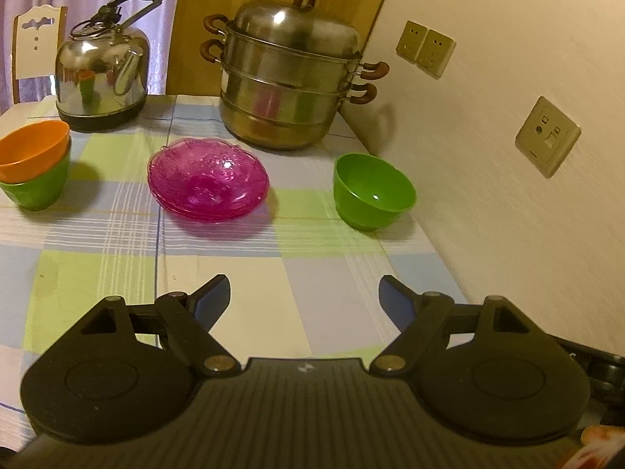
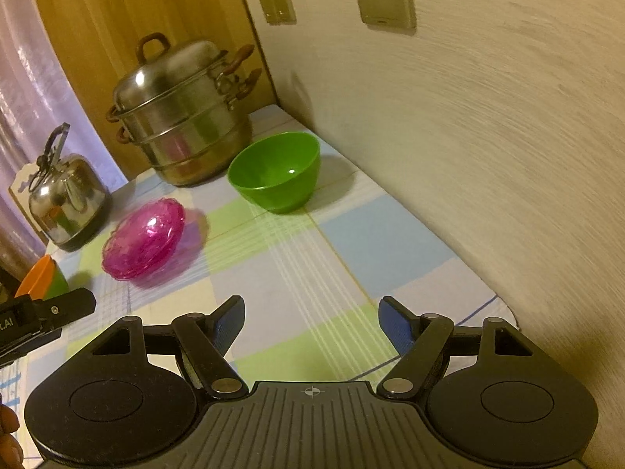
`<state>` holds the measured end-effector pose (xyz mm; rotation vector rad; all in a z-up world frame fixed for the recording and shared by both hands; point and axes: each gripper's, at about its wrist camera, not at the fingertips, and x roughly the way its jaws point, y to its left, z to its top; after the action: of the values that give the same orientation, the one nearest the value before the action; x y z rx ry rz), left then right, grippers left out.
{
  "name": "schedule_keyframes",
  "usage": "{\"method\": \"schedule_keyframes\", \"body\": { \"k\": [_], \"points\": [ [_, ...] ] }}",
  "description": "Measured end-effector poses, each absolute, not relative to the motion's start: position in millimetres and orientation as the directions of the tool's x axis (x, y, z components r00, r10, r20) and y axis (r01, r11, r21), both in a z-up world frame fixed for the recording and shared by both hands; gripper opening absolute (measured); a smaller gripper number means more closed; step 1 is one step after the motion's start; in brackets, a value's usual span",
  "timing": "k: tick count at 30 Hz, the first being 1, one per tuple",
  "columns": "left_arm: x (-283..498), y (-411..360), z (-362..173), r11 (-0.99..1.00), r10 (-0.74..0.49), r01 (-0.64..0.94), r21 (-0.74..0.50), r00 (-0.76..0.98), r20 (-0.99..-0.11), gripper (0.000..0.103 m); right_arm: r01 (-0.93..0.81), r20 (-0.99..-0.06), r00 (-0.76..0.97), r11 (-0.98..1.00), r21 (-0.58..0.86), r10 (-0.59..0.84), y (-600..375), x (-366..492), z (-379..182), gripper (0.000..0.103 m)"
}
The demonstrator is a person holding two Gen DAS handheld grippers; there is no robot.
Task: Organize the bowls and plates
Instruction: 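Move both grippers to the other green bowl by the wall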
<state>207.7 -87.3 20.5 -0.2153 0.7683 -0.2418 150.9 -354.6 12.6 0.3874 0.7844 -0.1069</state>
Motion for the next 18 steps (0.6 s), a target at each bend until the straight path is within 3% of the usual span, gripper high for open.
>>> {"method": "schedule_keyframes", "body": {
  "k": [18],
  "points": [
    [220, -100, 12, 0.946, -0.316, 0.169, -0.277, 0.671, -0.67, 0.081, 0.262, -0.717, 0.695, 0.909, 0.324, 0.055, -366, 157, 6, 0.075]
  ]
}}
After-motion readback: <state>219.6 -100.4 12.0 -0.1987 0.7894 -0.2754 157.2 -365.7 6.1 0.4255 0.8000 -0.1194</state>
